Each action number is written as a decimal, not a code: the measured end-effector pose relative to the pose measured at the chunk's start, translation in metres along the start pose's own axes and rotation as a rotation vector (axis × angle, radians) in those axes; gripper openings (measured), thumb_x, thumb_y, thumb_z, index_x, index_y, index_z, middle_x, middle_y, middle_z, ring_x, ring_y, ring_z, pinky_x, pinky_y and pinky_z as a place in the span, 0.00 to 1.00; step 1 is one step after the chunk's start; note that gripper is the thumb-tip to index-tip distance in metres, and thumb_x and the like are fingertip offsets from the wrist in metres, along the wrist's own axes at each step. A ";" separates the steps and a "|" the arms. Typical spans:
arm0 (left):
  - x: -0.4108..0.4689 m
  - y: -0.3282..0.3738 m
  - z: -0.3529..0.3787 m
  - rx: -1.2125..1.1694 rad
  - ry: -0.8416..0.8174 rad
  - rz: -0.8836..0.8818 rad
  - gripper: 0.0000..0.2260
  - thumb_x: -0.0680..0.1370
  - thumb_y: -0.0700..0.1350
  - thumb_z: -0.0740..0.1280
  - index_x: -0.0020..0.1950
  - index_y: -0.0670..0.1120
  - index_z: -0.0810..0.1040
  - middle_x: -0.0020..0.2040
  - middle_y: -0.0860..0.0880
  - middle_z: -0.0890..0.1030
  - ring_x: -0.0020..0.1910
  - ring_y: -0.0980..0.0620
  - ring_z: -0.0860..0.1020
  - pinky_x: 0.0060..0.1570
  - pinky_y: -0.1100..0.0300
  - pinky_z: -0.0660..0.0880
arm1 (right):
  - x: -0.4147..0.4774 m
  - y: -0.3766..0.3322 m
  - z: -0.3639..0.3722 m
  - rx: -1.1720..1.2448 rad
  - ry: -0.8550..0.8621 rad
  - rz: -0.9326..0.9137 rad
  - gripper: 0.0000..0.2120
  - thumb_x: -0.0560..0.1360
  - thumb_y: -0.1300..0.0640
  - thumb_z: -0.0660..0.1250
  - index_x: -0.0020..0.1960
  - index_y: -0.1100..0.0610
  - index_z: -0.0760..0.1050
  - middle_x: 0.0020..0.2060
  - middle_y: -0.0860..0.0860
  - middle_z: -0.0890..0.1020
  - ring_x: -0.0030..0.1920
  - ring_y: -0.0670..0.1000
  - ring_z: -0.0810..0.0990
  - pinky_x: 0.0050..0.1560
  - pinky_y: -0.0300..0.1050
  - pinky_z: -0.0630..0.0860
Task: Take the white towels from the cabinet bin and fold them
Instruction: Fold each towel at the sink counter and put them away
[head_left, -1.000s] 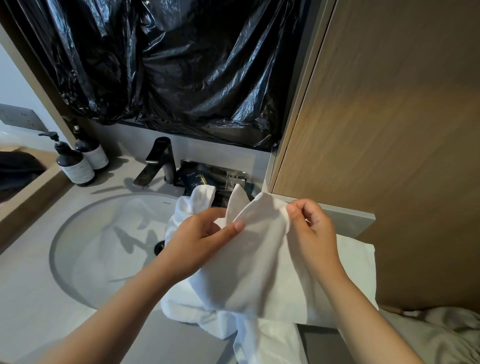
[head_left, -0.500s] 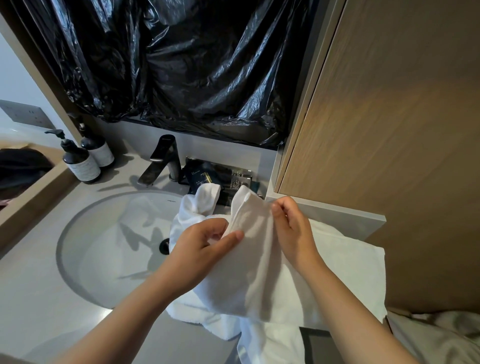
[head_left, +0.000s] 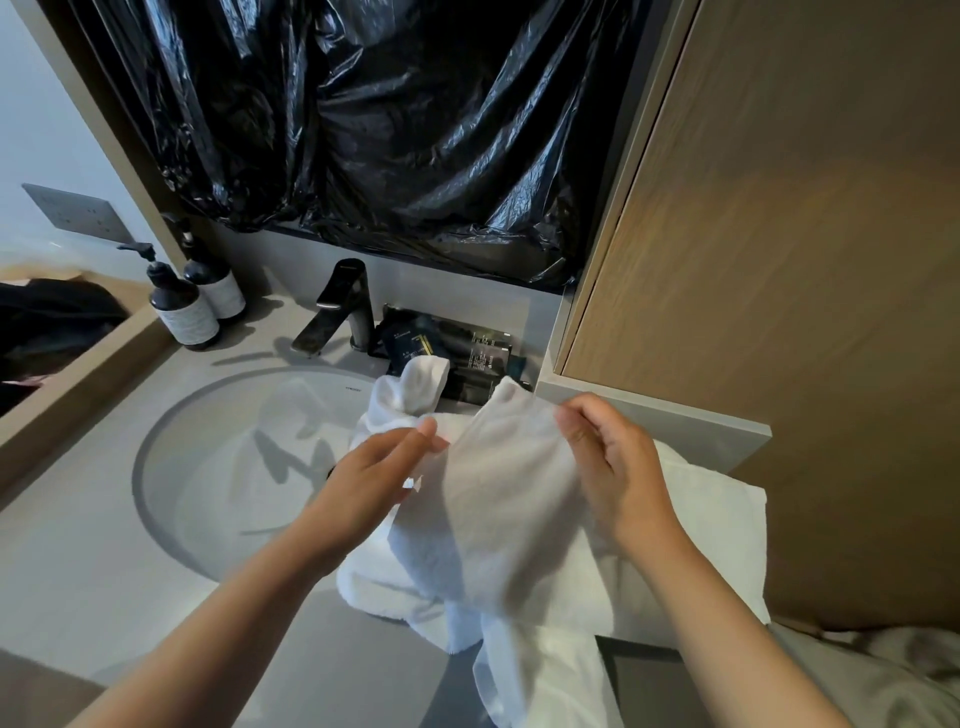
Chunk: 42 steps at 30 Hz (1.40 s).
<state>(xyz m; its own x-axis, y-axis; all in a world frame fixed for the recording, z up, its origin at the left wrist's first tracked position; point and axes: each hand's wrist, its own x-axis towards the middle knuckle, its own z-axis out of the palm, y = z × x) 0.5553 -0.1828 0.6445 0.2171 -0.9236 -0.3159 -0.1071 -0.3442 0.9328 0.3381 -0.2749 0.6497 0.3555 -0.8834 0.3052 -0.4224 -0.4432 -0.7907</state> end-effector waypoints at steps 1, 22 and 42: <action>0.001 -0.003 -0.001 -0.034 -0.044 -0.034 0.24 0.67 0.71 0.61 0.50 0.58 0.83 0.55 0.56 0.82 0.57 0.54 0.79 0.61 0.53 0.74 | -0.004 -0.004 -0.007 0.017 -0.006 -0.022 0.13 0.80 0.44 0.57 0.39 0.48 0.70 0.31 0.42 0.73 0.33 0.42 0.70 0.34 0.33 0.64; -0.029 -0.029 -0.012 0.022 -0.113 0.042 0.28 0.67 0.66 0.68 0.64 0.58 0.74 0.58 0.55 0.81 0.58 0.59 0.79 0.64 0.55 0.73 | 0.012 -0.007 0.033 0.118 -0.298 -0.067 0.12 0.78 0.51 0.59 0.40 0.56 0.73 0.32 0.44 0.72 0.35 0.41 0.68 0.39 0.38 0.66; 0.007 -0.055 -0.010 -0.220 -0.124 -0.239 0.23 0.68 0.61 0.75 0.45 0.41 0.78 0.44 0.47 0.81 0.49 0.50 0.79 0.53 0.56 0.73 | 0.040 0.013 0.063 -0.168 -0.434 0.021 0.11 0.77 0.46 0.67 0.36 0.46 0.72 0.33 0.44 0.78 0.39 0.50 0.76 0.45 0.49 0.74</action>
<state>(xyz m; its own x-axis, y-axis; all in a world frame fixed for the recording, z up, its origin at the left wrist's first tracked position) 0.5727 -0.1689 0.5925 0.0903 -0.8392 -0.5363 0.1470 -0.5214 0.8406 0.3996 -0.3060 0.6178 0.6462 -0.7631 0.0112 -0.5500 -0.4758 -0.6864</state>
